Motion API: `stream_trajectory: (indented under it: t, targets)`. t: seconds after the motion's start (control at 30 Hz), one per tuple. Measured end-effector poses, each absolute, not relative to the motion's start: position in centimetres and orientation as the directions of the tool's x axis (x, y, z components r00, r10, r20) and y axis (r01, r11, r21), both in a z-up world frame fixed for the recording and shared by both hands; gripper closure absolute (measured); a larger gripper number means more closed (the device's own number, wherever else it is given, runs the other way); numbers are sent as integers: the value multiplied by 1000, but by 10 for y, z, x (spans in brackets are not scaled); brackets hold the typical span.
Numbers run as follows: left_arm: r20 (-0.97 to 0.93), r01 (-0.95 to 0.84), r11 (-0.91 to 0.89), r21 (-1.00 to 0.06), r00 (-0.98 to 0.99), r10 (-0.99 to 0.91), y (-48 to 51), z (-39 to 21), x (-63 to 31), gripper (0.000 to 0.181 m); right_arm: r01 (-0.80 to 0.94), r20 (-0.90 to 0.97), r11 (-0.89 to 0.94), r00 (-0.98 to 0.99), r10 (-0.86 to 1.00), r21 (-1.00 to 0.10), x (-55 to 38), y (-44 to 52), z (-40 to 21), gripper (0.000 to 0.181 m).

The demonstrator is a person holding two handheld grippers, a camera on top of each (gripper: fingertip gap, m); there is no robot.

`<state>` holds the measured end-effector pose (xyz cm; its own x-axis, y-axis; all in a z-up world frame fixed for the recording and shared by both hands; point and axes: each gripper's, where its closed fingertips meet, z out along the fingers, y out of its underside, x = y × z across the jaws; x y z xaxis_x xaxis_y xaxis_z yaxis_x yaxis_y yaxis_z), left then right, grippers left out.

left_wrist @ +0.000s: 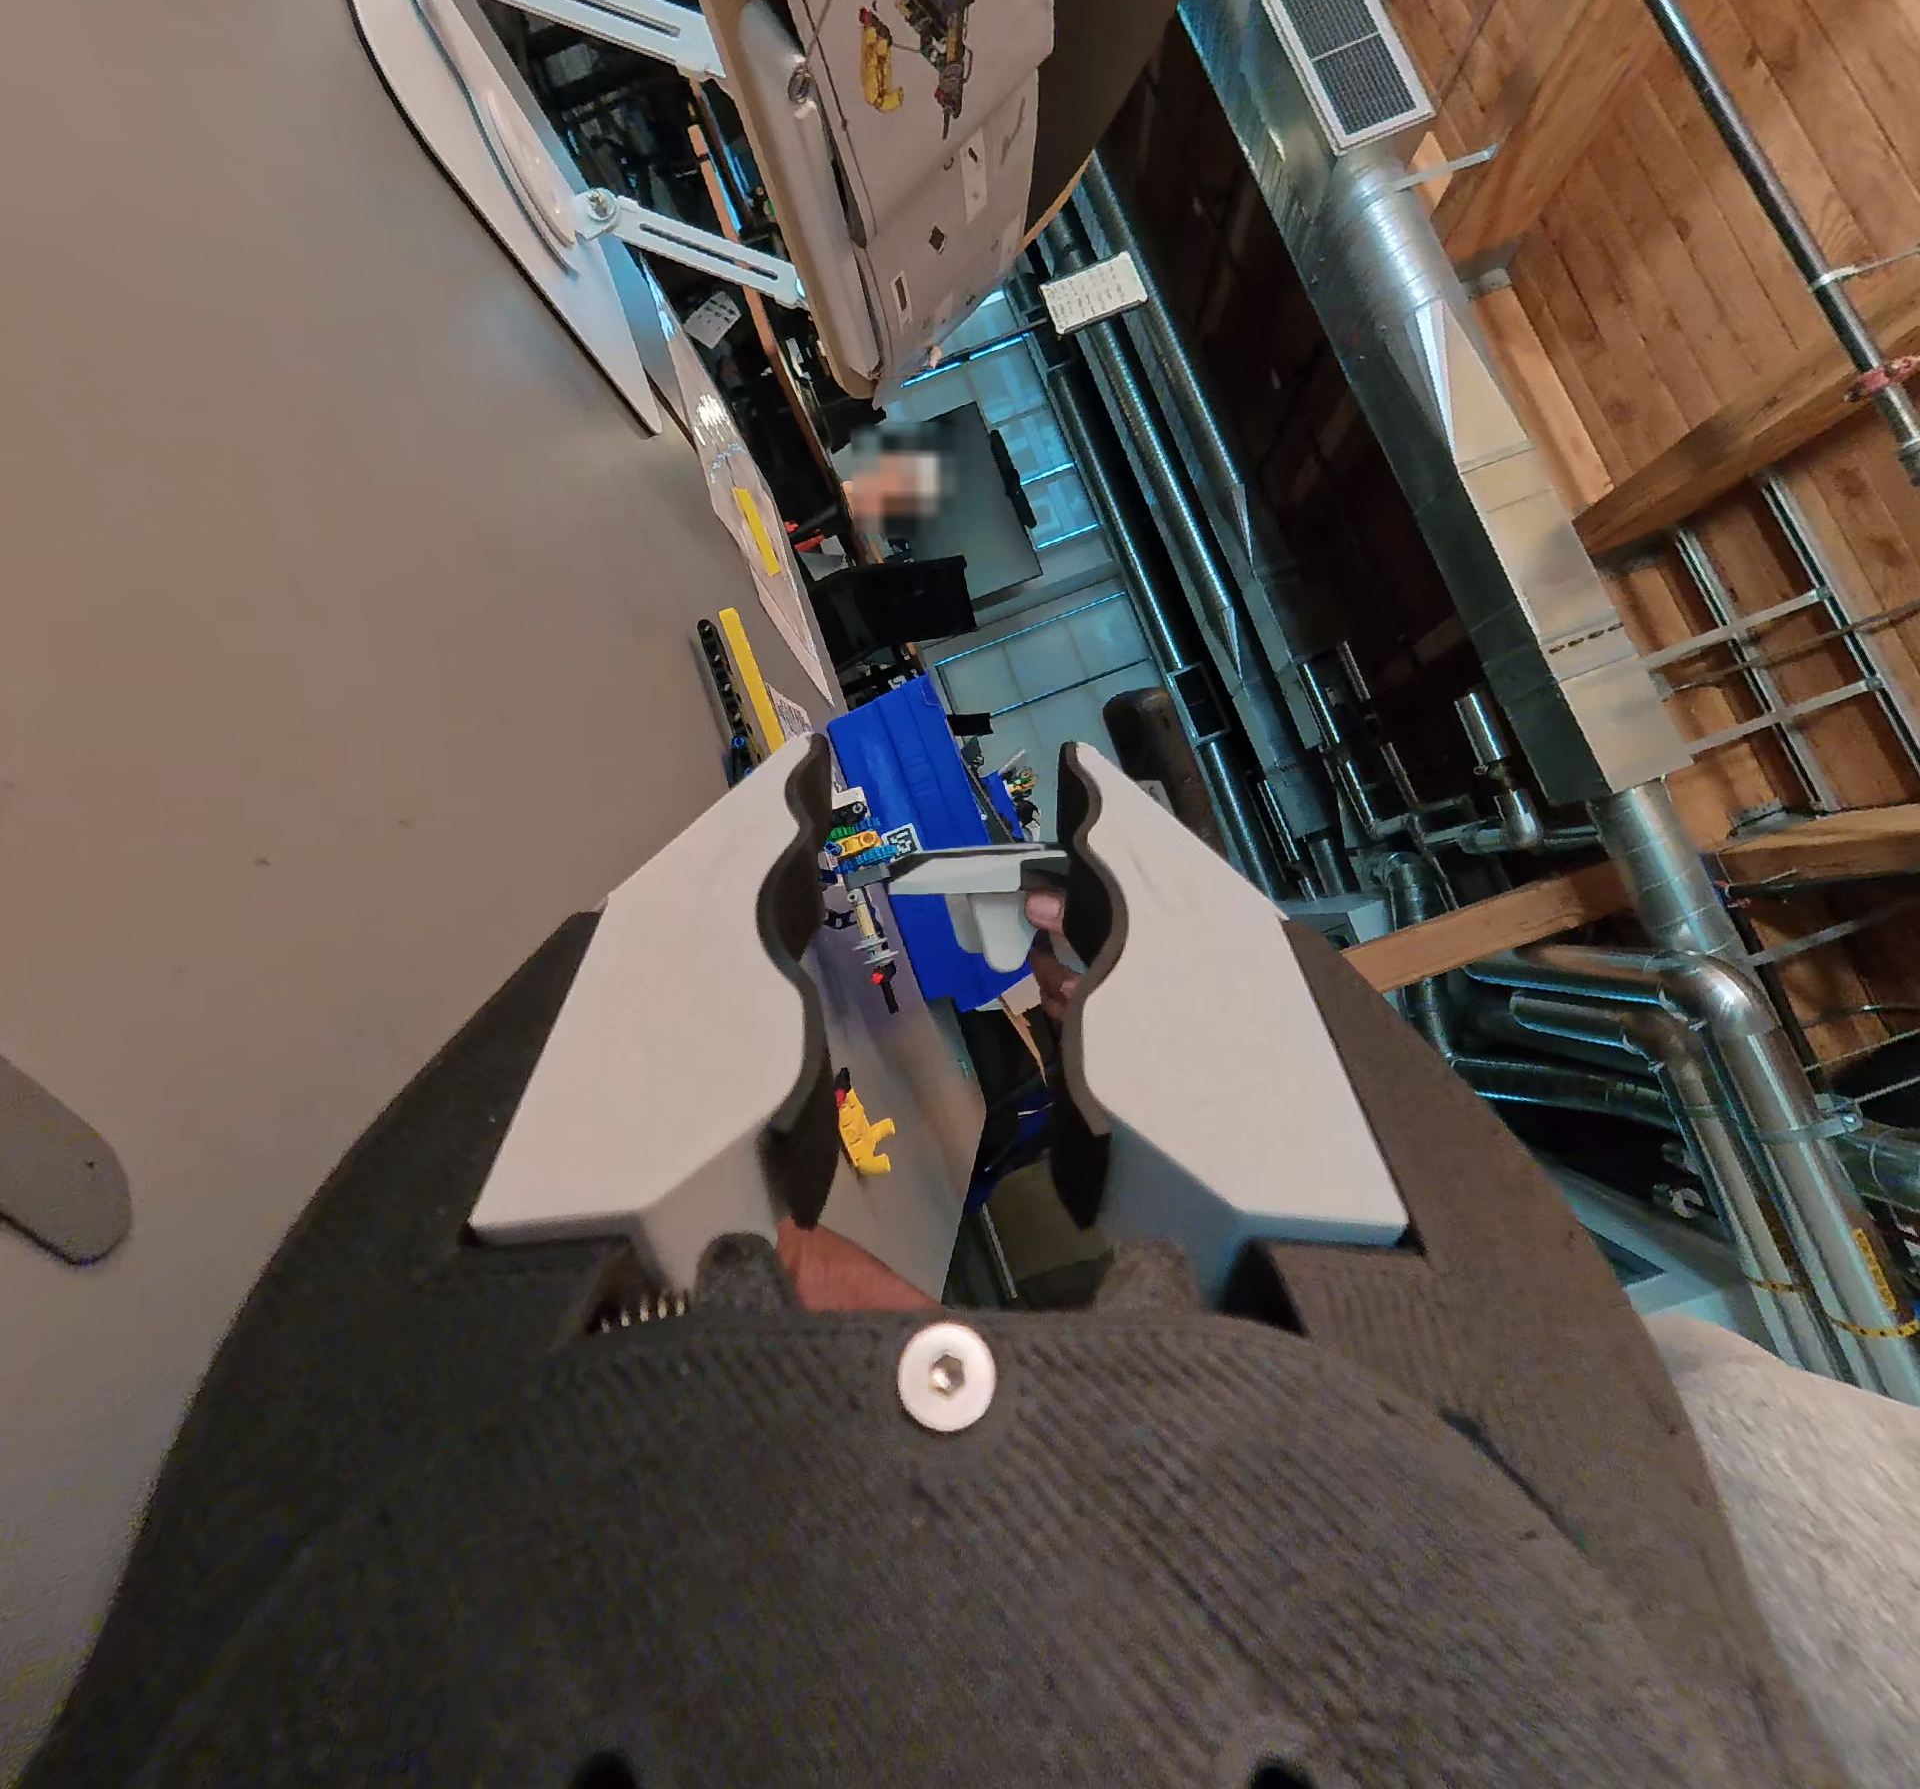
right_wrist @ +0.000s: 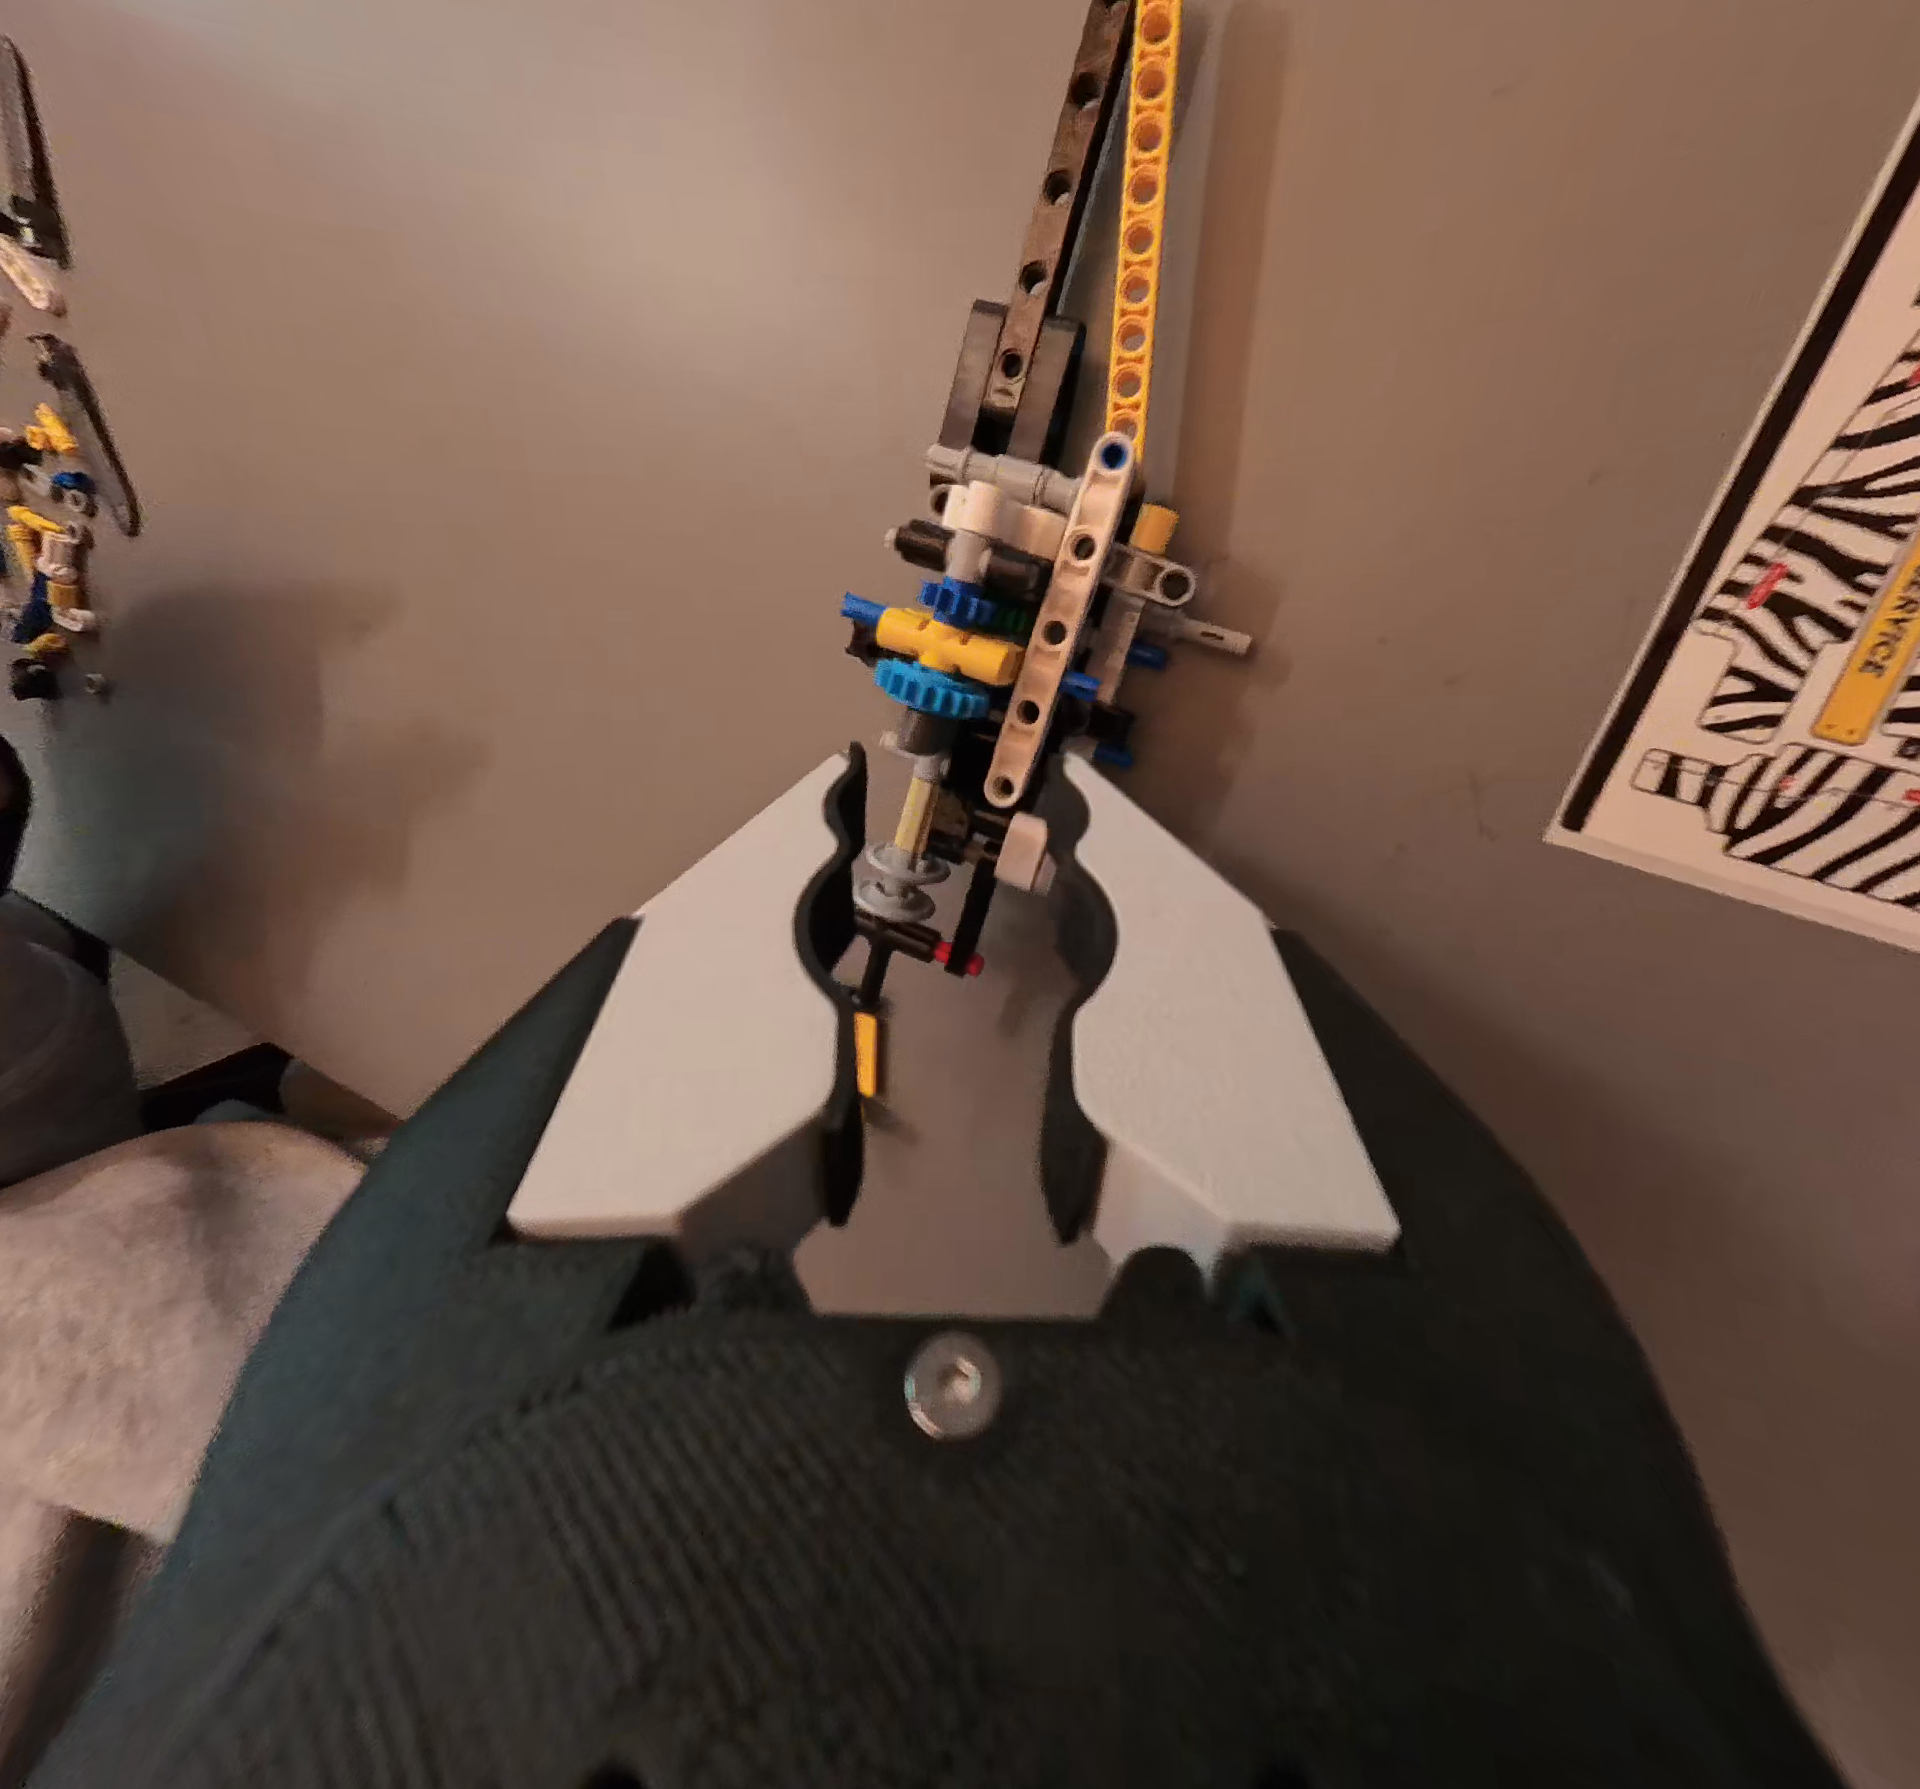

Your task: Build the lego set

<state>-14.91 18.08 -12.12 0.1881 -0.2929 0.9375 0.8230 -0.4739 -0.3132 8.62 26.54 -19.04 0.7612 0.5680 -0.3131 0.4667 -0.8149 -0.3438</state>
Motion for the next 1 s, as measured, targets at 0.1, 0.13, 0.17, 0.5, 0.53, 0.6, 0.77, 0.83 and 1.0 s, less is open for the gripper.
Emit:
stream_trajectory:
  t: [0.1,0.13,0.17,0.5,0.53,0.6,0.77,0.83,1.0]
  targets:
    - [937,822,-475,-313,187,-294,181,-121,-149,139,479,-258,-800,773,580,-361,84,270,-188,145]
    - [937,822,-475,-314,188,-294,180,-121,-149,139,484,-239,-796,777,582,-363,84,272,-188,146]
    - [937,822,-474,-315,190,-294,180,-121,-149,139,491,-216,-793,783,583,-361,84,273,-189,146]
    - [938,825,-471,-312,187,-293,180,-121,-150,139,496,-198,-795,790,580,-349,82,279,-193,167]
    - [938,825,-471,-311,187,-293,180,-121,-150,139,481,-217,-803,793,570,-352,82,280,-192,167]
    - [938,827,-471,-308,183,-293,180,-121,-151,139,440,-269,-824,796,542,-356,82,281,-190,168]
    - [939,828,-470,-306,182,-292,181,-121,-151,139,319,-433,-884,781,450,-342,82,286,-182,174]
    - [939,828,-471,-305,181,-291,181,-121,-151,139,294,-471,-897,772,426,-329,84,287,-182,174]
    - [941,830,-471,-300,175,-290,181,-121,-151,139,258,-525,-916,757,389,-307,83,287,-180,174]
